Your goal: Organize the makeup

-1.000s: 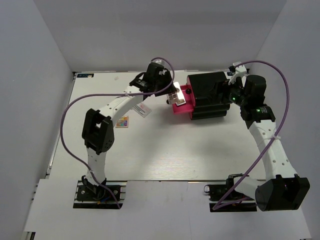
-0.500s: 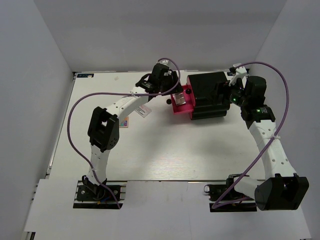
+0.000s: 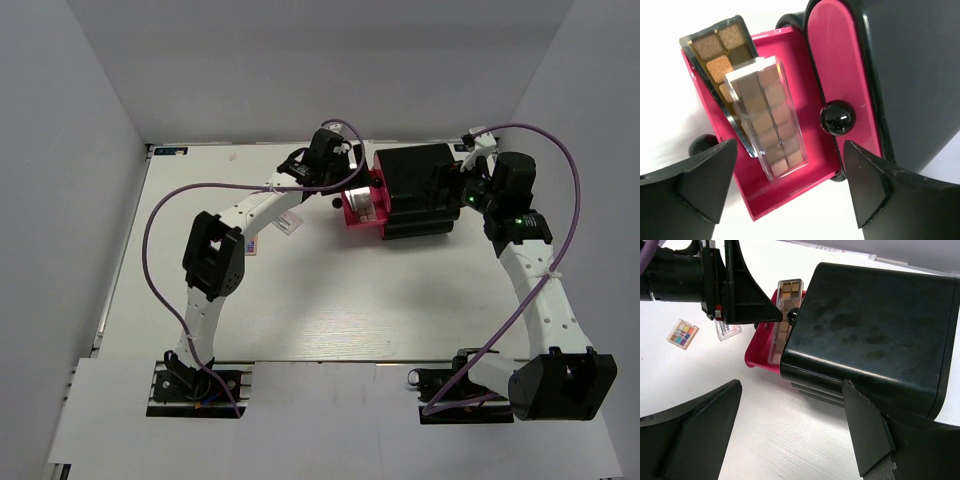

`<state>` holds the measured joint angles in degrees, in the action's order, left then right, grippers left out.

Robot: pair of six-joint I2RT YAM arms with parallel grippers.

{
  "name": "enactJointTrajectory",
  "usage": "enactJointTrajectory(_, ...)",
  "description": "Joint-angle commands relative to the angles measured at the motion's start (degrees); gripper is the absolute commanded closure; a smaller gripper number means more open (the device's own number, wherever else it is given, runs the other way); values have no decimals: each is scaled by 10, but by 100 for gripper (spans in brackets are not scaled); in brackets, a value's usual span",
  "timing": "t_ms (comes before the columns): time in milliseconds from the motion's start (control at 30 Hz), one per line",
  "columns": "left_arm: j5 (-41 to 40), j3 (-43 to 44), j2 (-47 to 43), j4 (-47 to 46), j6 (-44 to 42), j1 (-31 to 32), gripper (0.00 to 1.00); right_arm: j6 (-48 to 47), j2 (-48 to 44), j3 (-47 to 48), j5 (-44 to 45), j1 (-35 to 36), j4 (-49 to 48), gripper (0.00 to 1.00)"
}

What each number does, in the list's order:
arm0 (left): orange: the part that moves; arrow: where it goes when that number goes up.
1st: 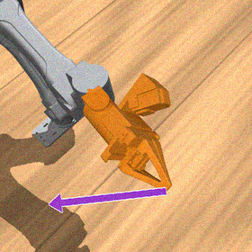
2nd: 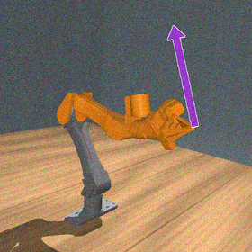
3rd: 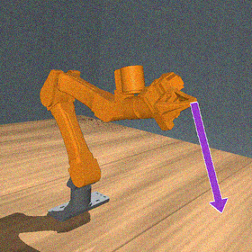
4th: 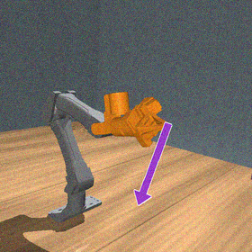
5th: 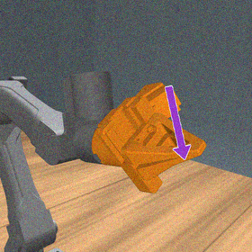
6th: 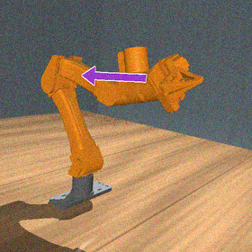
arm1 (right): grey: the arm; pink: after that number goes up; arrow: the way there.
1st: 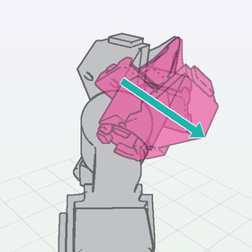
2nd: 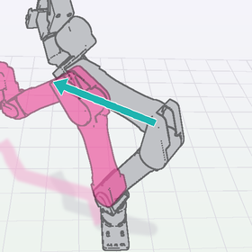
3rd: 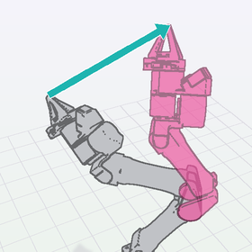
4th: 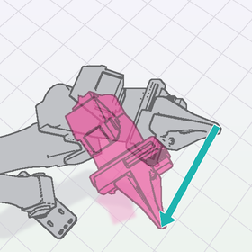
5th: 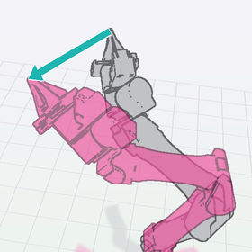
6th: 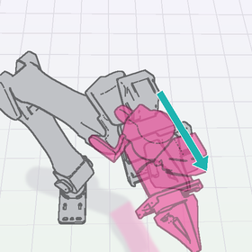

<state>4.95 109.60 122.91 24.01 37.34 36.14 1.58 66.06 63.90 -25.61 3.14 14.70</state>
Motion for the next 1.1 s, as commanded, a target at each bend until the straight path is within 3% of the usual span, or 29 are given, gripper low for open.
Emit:
enactJointTrajectory(0, -8, 28, -29, -2, -1, 2, 2, 8, 0, -1, -14, -6, -27, 13)
enactJointTrajectory(367, -41, 4, -87, -23, -17, -17, 5, 6, 0, -4, -20, -9, -28, 15)
enactJointTrajectory(433, -63, -3, -84, -43, -30, -17, 23, 6, 0, -4, -23, -9, -29, 18)
enactJointTrajectory(467, -62, -7, -82, -71, -33, -17, 39, 5, 0, -4, -25, -9, -28, 19)
enactJointTrajectory(500, -59, -2, -76, -80, -32, -22, 62, 6, 0, -5, -25, -9, -30, 20)
enactJointTrajectory(567, -58, 34, -44, -92, -31, -22, 80, 6, -1, -5, -28, -11, -31, 22)
enactJointTrajectory(600, -64, 46, -33, -93, -30, -22, 83, 5, -1, -6, -30, -12, -30, 22)
enactJointTrajectory(833, -123, 53, 22, -138, -21, -22, 77, 8, -1, -7, -38, -16, -34, 22)
enactJointTrajectory(1067, -173, 56, 51, -168, -16, -22, 78, 8, -1, -11, -45, -19, -34, 22)
